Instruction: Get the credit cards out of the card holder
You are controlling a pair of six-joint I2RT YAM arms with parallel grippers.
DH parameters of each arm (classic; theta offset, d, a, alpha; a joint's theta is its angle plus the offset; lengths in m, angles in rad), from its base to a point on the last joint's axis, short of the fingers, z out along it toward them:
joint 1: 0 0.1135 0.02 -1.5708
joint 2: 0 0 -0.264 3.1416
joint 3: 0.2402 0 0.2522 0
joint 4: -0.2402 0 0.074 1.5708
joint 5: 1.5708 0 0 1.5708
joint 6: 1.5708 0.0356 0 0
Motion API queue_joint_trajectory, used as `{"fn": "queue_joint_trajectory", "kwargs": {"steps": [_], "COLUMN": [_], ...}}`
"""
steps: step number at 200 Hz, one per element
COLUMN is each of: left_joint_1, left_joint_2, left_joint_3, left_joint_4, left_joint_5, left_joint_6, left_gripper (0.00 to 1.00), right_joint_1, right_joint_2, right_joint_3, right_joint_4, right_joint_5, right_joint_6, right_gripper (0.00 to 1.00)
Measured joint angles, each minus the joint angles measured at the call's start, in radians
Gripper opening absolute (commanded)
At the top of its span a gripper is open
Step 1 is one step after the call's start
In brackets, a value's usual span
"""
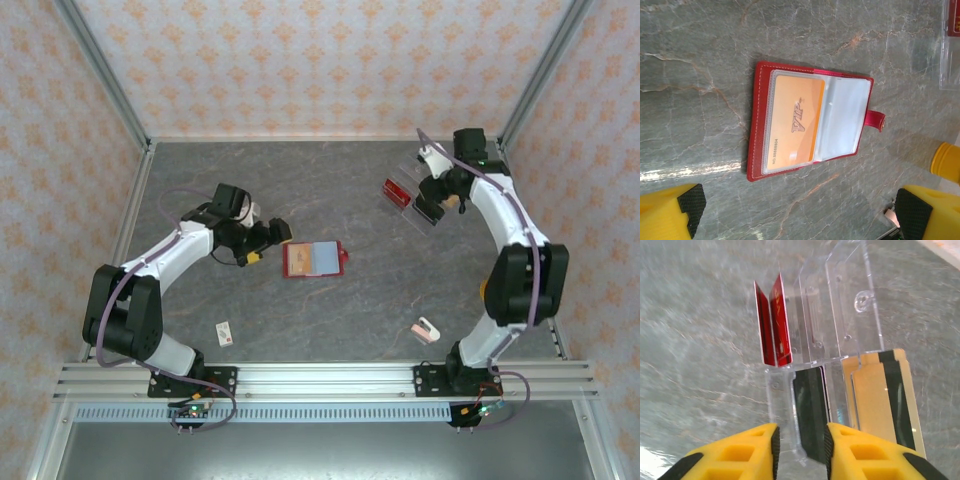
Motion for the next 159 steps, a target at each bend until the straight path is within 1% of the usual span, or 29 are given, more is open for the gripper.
{"fn": "queue_joint_trajectory", "kwargs": {"steps": [18, 40, 64, 82, 98, 107, 137, 159], "left_joint_1": [-0.025, -0.059, -0.095, -0.114, -0.117, -0.117, -0.105, -0.077], "left_joint_2": [0.0, 0.005, 0.03, 0.059, 0.08, 0.09, 0.1, 0.1], "left_joint_3": [0.0, 0.003, 0.004, 0.004, 0.004, 0.004, 0.004, 0.004], "left_joint_4": [0.0, 0.003, 0.022, 0.043, 0.06, 0.067, 0.073, 0.08], "left_joint_5": [-0.02, -0.047, -0.069, -0.078, -0.093, -0.107, -0.156, -0.178], "left_joint_6": [-0.007, -0.024, -0.05, -0.074, -0.092, -0.102, -0.13, -0.139], "left_gripper": [1.0, 0.99, 0.96, 0.95, 0.95, 0.96, 0.98, 1.0], "right_joint_1": [0.023, 0.09, 0.174, 0.244, 0.325, 0.376, 0.533, 0.61], "right_joint_2": [-0.089, -0.153, -0.166, -0.166, -0.166, -0.161, -0.091, 0.002], "right_joint_3": [-0.066, -0.137, -0.187, -0.225, -0.239, -0.239, -0.228, -0.192], "right_joint_4": [0.029, 0.055, 0.066, 0.077, 0.079, 0.082, 0.095, 0.101], "right_joint_5": [-0.009, -0.015, -0.014, 0.005, 0.031, 0.039, 0.063, 0.061], "right_joint_6": [0.116, 0.296, 0.483, 0.62, 0.724, 0.778, 0.91, 0.978], "right_gripper": [0.37, 0.36, 0.37, 0.37, 0.31, 0.31, 0.39, 0.45]}}
